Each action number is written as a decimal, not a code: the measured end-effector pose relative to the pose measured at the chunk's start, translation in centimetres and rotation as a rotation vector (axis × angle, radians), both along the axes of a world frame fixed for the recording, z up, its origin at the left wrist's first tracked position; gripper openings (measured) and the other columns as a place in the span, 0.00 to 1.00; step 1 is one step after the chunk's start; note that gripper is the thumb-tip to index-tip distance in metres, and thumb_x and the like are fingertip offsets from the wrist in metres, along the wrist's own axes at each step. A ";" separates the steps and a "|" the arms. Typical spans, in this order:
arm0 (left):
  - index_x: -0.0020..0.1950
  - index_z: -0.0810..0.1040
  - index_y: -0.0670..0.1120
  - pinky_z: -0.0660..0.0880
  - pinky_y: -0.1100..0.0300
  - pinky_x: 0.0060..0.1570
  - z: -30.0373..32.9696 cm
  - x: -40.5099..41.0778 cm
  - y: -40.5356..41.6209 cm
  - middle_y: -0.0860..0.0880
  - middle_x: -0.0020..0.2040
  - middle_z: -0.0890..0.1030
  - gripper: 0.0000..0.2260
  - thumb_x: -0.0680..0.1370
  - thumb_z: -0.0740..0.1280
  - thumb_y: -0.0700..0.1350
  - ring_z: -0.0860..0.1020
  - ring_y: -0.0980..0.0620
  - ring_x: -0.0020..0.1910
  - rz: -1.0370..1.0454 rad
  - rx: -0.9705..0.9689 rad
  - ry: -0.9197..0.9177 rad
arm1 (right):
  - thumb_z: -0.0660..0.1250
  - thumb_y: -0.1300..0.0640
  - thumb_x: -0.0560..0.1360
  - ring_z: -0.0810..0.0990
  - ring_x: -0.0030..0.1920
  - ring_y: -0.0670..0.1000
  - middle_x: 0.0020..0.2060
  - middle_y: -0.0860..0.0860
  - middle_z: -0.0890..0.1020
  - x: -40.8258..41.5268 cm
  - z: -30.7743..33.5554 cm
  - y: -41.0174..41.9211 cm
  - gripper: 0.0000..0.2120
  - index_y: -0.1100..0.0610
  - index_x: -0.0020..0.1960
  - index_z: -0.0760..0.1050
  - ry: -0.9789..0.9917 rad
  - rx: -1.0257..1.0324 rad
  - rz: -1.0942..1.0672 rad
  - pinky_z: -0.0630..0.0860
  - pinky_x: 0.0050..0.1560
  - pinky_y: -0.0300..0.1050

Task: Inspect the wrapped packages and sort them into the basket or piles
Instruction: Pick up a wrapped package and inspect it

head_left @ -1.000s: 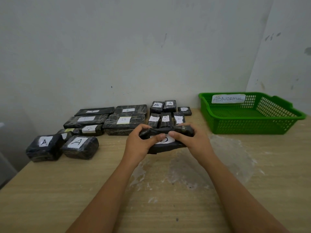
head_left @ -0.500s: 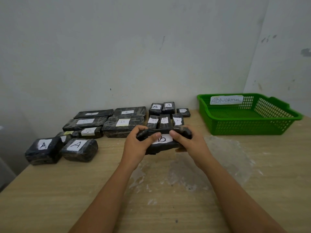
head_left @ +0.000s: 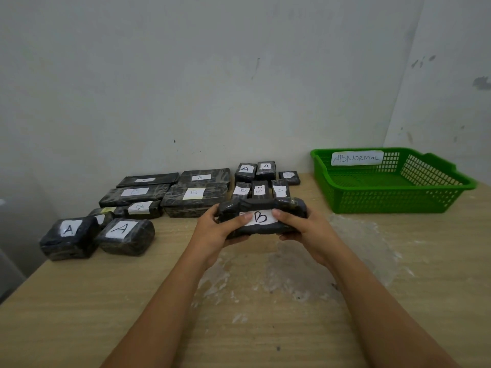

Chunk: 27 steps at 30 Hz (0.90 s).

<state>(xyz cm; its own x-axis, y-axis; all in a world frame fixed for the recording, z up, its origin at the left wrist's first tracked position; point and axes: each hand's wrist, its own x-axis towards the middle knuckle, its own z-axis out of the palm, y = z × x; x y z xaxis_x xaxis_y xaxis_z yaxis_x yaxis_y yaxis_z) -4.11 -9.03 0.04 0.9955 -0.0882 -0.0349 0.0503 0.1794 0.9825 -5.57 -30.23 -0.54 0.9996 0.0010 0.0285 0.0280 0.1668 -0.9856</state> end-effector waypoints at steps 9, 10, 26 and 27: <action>0.60 0.80 0.44 0.85 0.50 0.46 -0.3 0.0 -0.3 0.43 0.56 0.84 0.18 0.72 0.79 0.39 0.86 0.45 0.51 -0.003 0.045 -0.071 | 0.83 0.51 0.66 0.85 0.42 0.48 0.45 0.50 0.88 0.3 -1.1 0.9 0.21 0.52 0.56 0.83 -0.080 -0.219 -0.105 0.77 0.35 0.41; 0.61 0.80 0.44 0.85 0.50 0.46 -0.3 0.0 -0.3 0.43 0.57 0.84 0.17 0.73 0.78 0.40 0.86 0.45 0.51 -0.024 0.047 -0.070 | 0.83 0.51 0.67 0.85 0.40 0.49 0.44 0.50 0.88 0.4 -1.1 0.8 0.20 0.53 0.56 0.83 -0.085 -0.230 -0.115 0.77 0.34 0.41; 0.61 0.82 0.44 0.85 0.48 0.45 0.0 0.3 0.5 0.46 0.50 0.87 0.15 0.75 0.75 0.43 0.87 0.45 0.49 -0.096 0.018 -0.046 | 0.82 0.47 0.68 0.81 0.34 0.52 0.42 0.56 0.87 0.2 -0.4 0.5 0.20 0.54 0.55 0.81 -0.066 -0.181 -0.141 0.77 0.31 0.45; 0.61 0.82 0.44 0.85 0.50 0.45 0.0 0.3 0.6 0.46 0.50 0.87 0.14 0.76 0.74 0.43 0.87 0.46 0.48 -0.096 0.032 -0.051 | 0.82 0.47 0.68 0.81 0.33 0.53 0.41 0.56 0.87 0.2 -0.5 0.4 0.19 0.54 0.54 0.81 -0.077 -0.186 -0.152 0.77 0.31 0.46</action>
<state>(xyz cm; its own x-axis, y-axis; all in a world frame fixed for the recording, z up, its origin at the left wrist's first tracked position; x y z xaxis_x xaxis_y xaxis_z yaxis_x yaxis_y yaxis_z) -3.79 -8.48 0.03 0.9830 -0.1833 0.0114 0.0155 0.1446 0.9894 -5.33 -29.78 -0.99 0.9835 -0.1372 0.1176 0.1147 -0.0294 -0.9930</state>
